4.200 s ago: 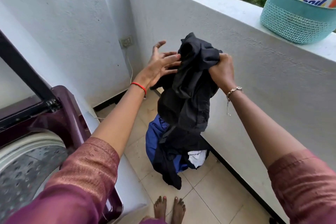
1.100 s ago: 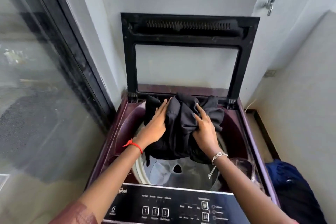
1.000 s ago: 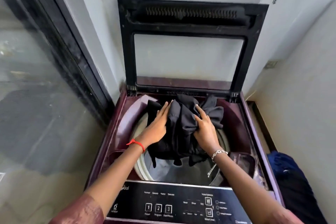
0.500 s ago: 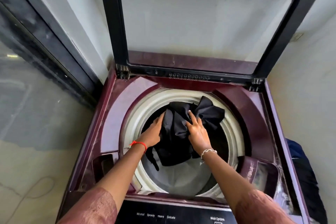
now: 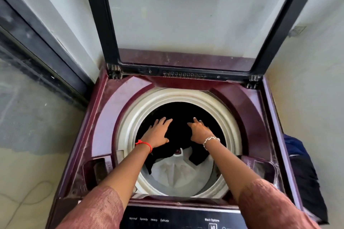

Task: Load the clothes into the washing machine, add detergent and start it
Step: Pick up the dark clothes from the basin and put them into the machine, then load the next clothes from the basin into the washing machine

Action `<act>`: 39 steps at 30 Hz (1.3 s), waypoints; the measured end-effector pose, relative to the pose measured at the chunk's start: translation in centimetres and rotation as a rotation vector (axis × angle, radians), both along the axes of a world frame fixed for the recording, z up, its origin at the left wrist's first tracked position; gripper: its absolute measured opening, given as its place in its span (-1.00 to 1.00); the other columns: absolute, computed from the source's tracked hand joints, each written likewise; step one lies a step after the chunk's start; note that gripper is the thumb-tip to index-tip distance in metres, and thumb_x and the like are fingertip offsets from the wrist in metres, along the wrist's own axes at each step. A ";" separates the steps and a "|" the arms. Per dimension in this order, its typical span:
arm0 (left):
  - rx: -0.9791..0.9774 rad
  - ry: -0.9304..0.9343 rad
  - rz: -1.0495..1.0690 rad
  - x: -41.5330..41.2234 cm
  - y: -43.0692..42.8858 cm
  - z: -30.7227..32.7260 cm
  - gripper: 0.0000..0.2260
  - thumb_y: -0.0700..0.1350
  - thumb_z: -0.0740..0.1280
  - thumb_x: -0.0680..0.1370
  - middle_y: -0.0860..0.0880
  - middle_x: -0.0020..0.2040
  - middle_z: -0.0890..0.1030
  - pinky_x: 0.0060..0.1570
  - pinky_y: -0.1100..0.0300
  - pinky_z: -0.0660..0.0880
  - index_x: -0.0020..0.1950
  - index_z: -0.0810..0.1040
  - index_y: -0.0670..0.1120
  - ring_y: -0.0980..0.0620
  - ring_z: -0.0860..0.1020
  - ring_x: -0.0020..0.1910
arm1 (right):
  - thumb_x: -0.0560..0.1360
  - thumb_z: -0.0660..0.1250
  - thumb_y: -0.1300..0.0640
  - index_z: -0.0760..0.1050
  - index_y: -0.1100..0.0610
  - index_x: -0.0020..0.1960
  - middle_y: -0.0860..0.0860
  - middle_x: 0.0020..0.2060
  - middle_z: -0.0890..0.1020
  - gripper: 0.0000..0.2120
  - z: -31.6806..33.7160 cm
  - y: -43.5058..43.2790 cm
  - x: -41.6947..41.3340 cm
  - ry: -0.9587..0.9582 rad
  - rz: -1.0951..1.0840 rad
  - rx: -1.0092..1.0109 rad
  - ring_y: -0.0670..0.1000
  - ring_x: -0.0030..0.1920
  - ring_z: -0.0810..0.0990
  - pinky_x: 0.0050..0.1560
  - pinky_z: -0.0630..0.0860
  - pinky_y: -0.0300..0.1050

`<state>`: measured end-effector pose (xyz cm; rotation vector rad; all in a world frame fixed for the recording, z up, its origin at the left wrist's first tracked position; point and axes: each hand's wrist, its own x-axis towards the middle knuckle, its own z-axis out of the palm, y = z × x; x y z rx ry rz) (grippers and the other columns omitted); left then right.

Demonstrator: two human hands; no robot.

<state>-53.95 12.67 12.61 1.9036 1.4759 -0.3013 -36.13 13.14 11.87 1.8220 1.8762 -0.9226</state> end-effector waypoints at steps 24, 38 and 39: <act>0.137 -0.227 -0.907 36.1 -8.4 13.7 -0.38 -0.07 0.39 0.48 -0.17 0.43 0.34 0.37 0.15 0.24 0.46 0.22 -0.16 -0.10 0.32 0.40 | 0.38 0.37 0.25 0.56 0.23 0.10 0.17 0.08 0.56 -0.70 11.5 -22.1 29.7 0.185 -0.961 0.744 0.13 0.10 0.54 0.06 0.39 -0.18; -0.103 0.381 -1.111 51.9 -9.8 -4.8 -0.20 -0.03 0.41 0.46 -0.13 0.55 -0.06 0.46 -0.12 0.10 0.54 -0.04 -0.02 -0.16 -0.12 0.53 | 0.36 0.44 -0.08 -0.04 0.08 0.50 0.16 0.46 0.12 -0.09 -7.1 -30.5 47.6 0.073 -1.026 0.074 0.23 0.45 0.12 0.28 0.35 0.17; -0.111 0.390 -1.118 52.4 -10.0 -6.3 -0.21 -0.03 0.40 0.47 -0.13 0.55 -0.04 0.45 -0.13 0.12 0.54 -0.03 -0.02 -0.17 -0.10 0.53 | 0.36 0.44 -0.08 -0.06 0.06 0.50 0.15 0.47 0.10 -0.07 -8.4 -30.7 48.2 0.071 -1.031 0.055 0.23 0.46 0.11 0.28 0.35 0.19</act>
